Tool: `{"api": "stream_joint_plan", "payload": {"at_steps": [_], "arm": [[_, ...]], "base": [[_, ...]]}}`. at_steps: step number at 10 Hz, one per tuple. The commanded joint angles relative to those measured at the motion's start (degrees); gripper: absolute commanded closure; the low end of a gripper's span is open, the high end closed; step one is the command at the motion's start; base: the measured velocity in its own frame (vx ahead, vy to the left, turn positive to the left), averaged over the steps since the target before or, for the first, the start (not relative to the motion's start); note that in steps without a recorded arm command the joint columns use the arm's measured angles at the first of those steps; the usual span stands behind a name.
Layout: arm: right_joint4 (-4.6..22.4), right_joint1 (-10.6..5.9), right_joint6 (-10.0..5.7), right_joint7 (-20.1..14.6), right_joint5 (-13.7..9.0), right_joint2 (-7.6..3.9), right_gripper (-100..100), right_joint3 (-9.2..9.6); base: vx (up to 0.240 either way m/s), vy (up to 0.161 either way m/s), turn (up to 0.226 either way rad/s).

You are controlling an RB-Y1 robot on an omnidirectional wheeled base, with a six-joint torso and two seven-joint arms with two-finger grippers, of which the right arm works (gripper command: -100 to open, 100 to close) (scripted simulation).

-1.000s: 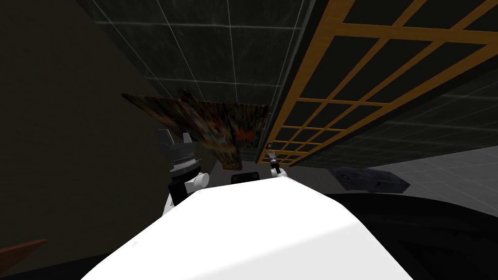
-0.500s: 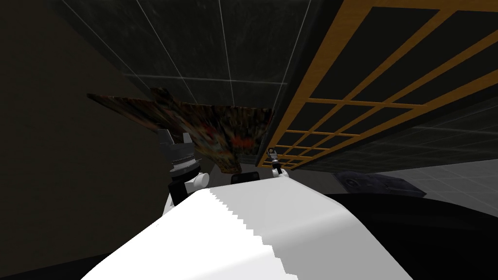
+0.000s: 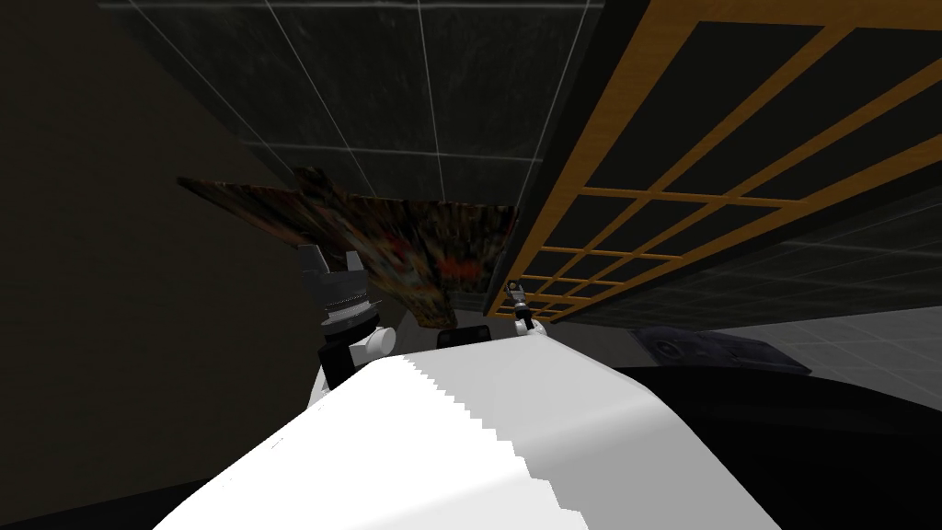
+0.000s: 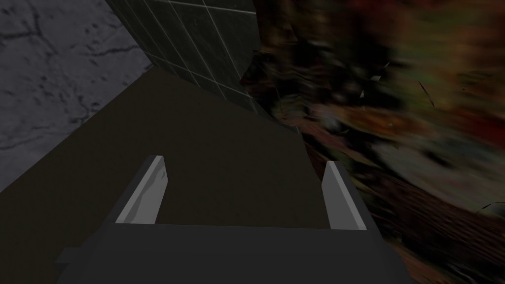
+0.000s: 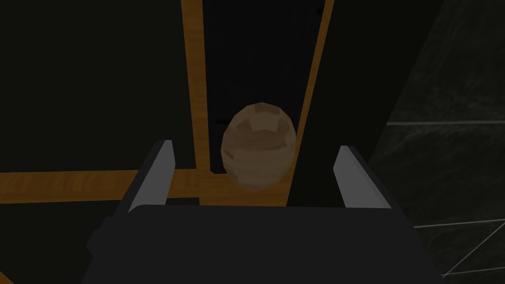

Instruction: Pull the door open

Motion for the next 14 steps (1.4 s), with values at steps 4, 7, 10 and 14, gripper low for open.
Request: {"api": "stream_joint_plan", "payload": {"at_steps": [4,7,10,14], "arm": [[0.0,-0.01,0.00,0.0,0.0,0.00,100,0.00],[0.0,-0.01,0.00,0.0,0.0,0.00,100,0.00],[0.0,0.02,0.00,-2.5,-0.6,-0.07,100,0.31],[-0.1,0.12,0.02,-8.8,-2.3,-0.30,100,1.10]], "base": [[0.000,0.000,0.000],[0.000,0.000,0.000],[-0.024,0.002,0.025],[-0.059,-0.002,0.042]]}}
